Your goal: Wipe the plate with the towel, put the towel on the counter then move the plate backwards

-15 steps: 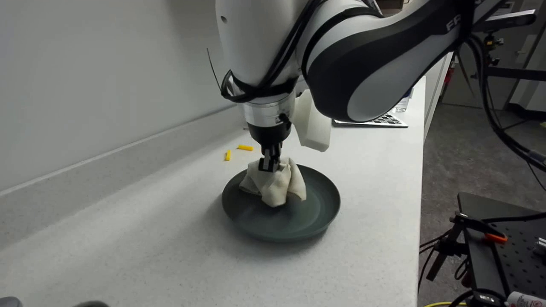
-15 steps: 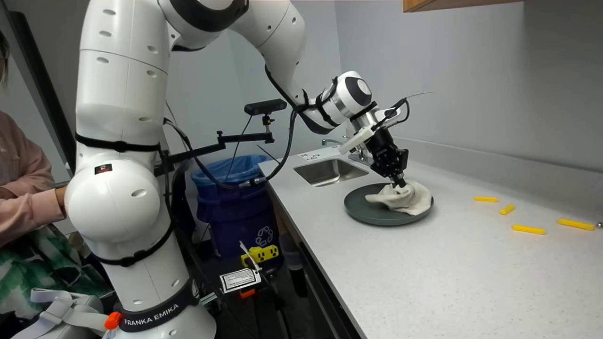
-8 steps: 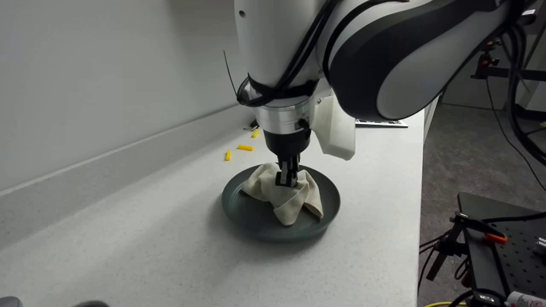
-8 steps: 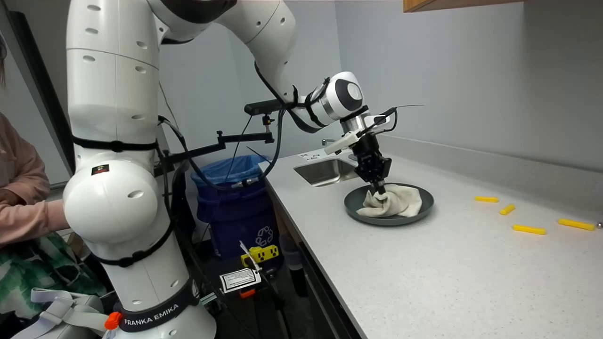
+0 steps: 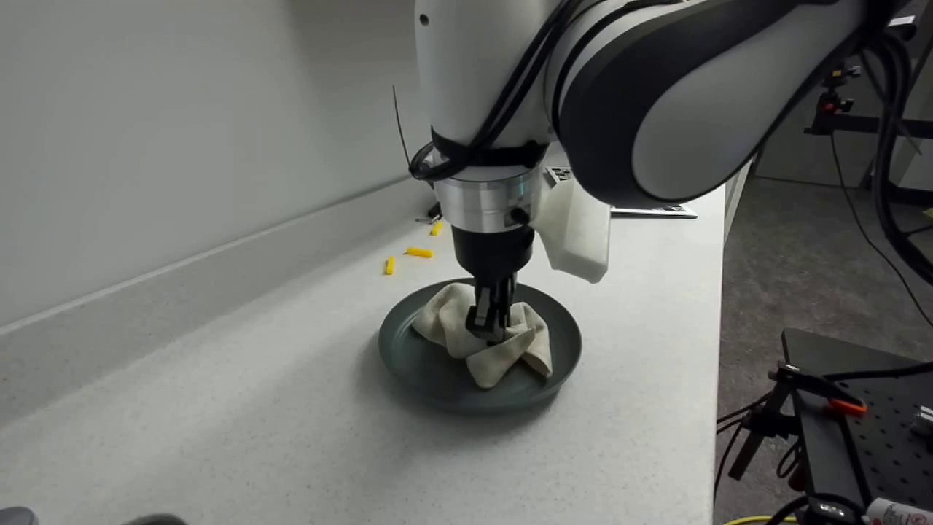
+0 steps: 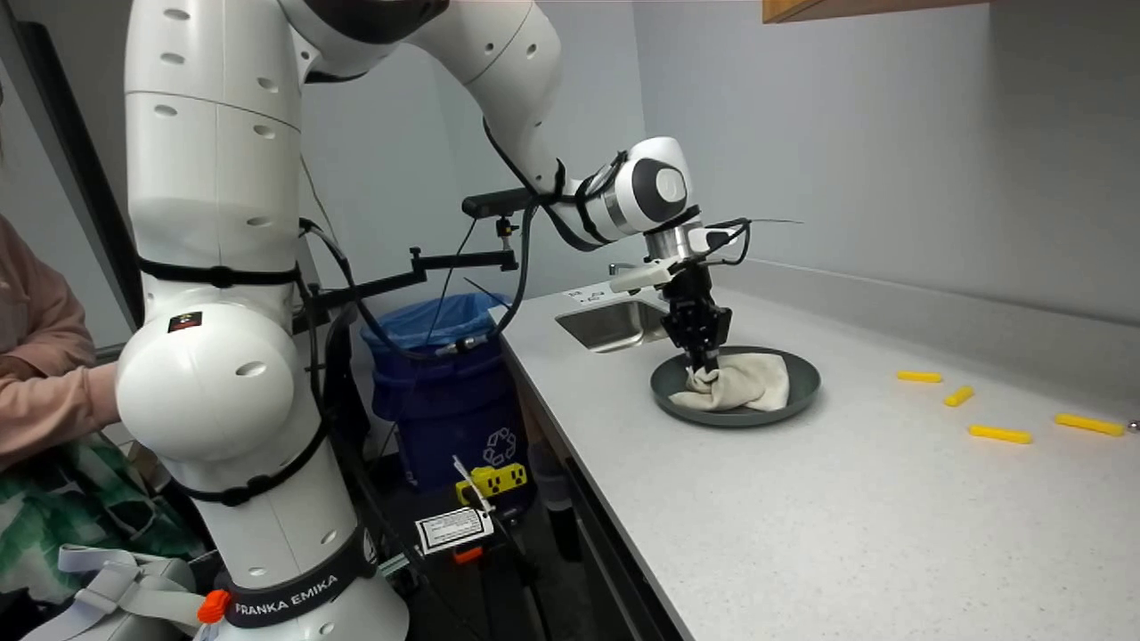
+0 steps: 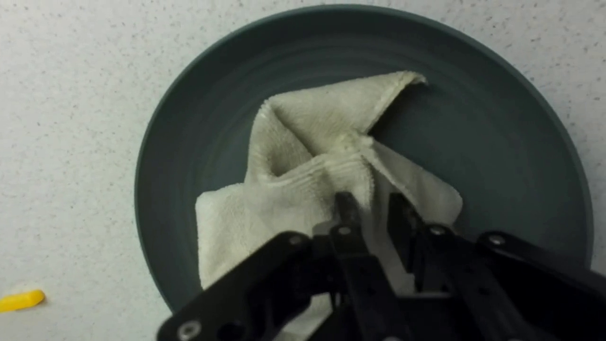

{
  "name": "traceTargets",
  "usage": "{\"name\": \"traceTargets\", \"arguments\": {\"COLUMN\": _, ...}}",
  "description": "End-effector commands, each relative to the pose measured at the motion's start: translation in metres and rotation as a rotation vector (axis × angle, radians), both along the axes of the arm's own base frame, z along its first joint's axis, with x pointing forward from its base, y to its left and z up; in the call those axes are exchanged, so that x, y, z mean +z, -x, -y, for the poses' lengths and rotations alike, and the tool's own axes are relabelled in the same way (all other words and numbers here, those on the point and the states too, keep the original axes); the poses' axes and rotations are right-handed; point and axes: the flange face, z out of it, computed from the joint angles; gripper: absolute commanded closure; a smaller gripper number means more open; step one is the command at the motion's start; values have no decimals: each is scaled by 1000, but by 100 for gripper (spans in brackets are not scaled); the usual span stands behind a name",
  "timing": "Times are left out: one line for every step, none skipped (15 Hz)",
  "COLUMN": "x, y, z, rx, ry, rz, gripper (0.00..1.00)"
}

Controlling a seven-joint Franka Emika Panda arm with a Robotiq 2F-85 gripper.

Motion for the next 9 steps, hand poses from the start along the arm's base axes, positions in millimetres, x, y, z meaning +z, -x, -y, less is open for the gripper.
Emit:
{"name": "traceTargets", "arguments": {"x": 16, "y": 1, "z": 3, "rx": 3, "ry": -30, "rz": -7, "gripper": 42}}
{"name": "traceTargets", "arguments": {"x": 21, "y": 1, "z": 3, "rx": 3, "ry": -32, "rz": 0, "gripper": 35}}
{"name": "traceTargets", "arguments": {"x": 26, "y": 0, "z": 3, "rx": 5, "ry": -34, "rz": 9, "gripper": 28}}
{"name": "traceTargets", "arguments": {"x": 31, "y": -1, "z": 2, "rx": 6, "ry": -33, "rz": 18, "gripper": 19}}
{"name": "traceTargets", "arguments": {"x": 36, "y": -2, "z": 2, "rx": 10, "ry": -30, "rz": 30, "gripper": 13}}
{"name": "traceTargets", "arguments": {"x": 40, "y": -4, "z": 3, "rx": 14, "ry": -29, "rz": 40, "gripper": 5}}
{"name": "traceTargets", "arguments": {"x": 43, "y": -6, "z": 3, "rx": 15, "ry": -30, "rz": 50, "gripper": 1}}
{"name": "traceTargets", "arguments": {"x": 45, "y": -8, "z": 3, "rx": 11, "ry": -33, "rz": 53, "gripper": 0}}
{"name": "traceTargets", "arguments": {"x": 46, "y": -10, "z": 4, "rx": 8, "ry": -31, "rz": 57, "gripper": 0}}
